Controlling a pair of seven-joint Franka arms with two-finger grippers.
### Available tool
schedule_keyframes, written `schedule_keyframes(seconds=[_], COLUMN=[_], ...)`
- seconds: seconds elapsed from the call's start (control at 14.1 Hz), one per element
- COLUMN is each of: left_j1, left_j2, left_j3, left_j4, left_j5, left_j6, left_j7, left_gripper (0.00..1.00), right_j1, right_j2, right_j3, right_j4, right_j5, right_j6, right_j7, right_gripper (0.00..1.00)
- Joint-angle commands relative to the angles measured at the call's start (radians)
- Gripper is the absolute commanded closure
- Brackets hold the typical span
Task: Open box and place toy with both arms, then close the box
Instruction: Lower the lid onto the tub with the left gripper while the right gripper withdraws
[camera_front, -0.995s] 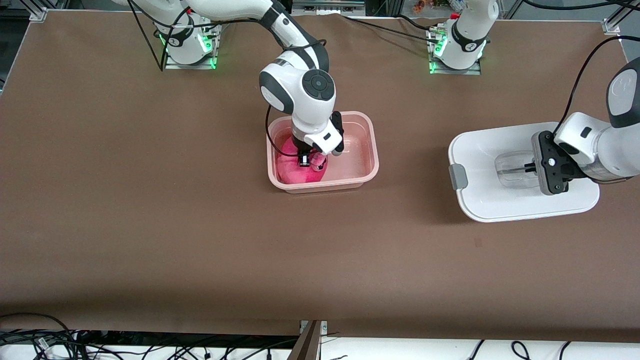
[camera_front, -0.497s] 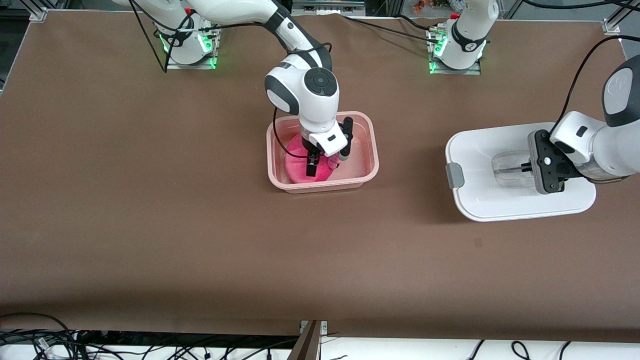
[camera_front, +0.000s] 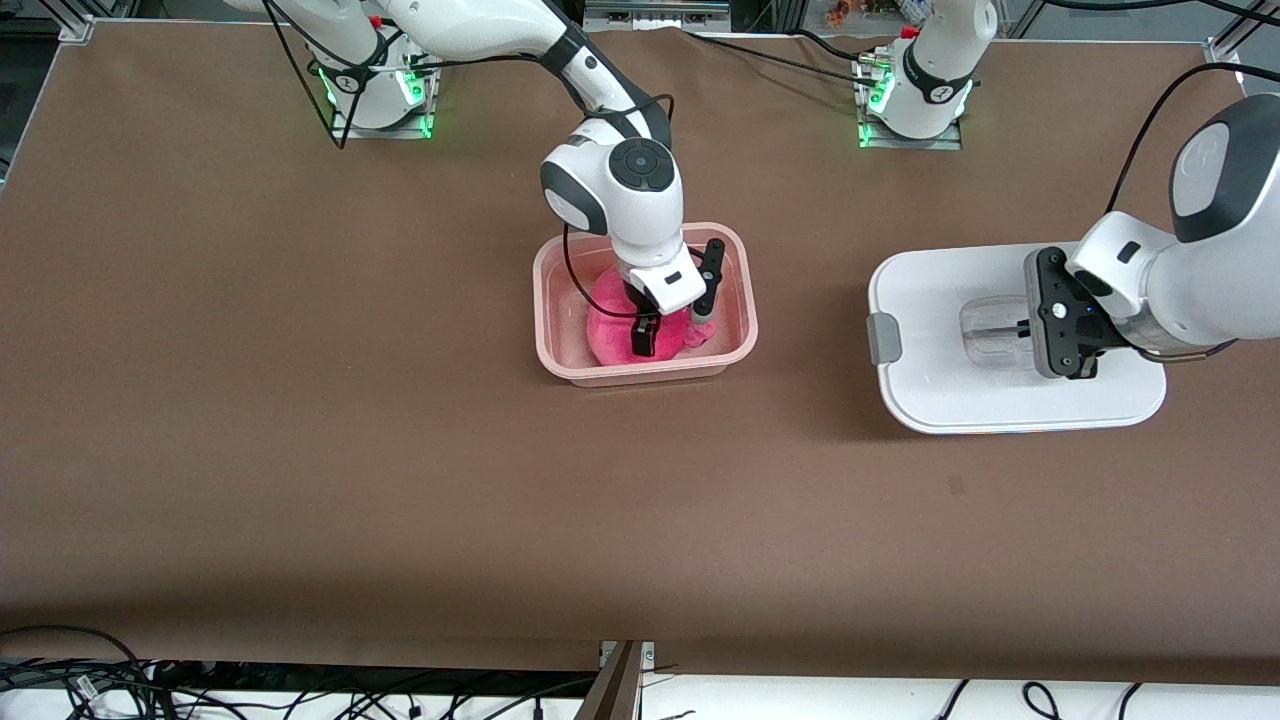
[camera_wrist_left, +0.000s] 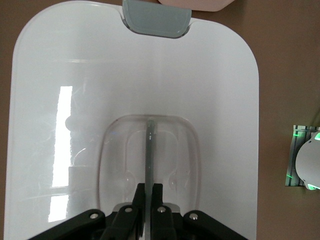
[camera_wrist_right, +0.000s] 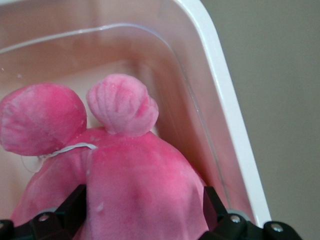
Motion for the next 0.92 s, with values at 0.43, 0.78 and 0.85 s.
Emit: schedule_keyframes(seconds=[0.43, 0.78, 0.85], left_j1=[-0.197, -0.368, -0.400], left_j2=[0.007, 0.075, 0.114], left_j3=[0.007, 0.008, 0.008], left_j4=[0.058, 0.046, 0.049], left_j5=[-0.062, -0.151, -0.167], left_j6=[-0.011, 0.068, 0.078], left_j7=[-0.082, -0.280, -0.320], left_gripper=[1.00, 1.00, 1.00], right_j1=[-0.100, -0.162, -0.162], right_j2=[-0.232, -0.385, -0.401], right_j3=[-0.026, -0.194, -0.251], right_j4=[0.024, 0.023, 0.024], right_j5=[0.117, 0.198, 0.278], right_j6=[-0.279, -0.427, -0.457], right_j7=[0.010, -0.047, -0.053], right_gripper=[0.00, 0.00, 0.00])
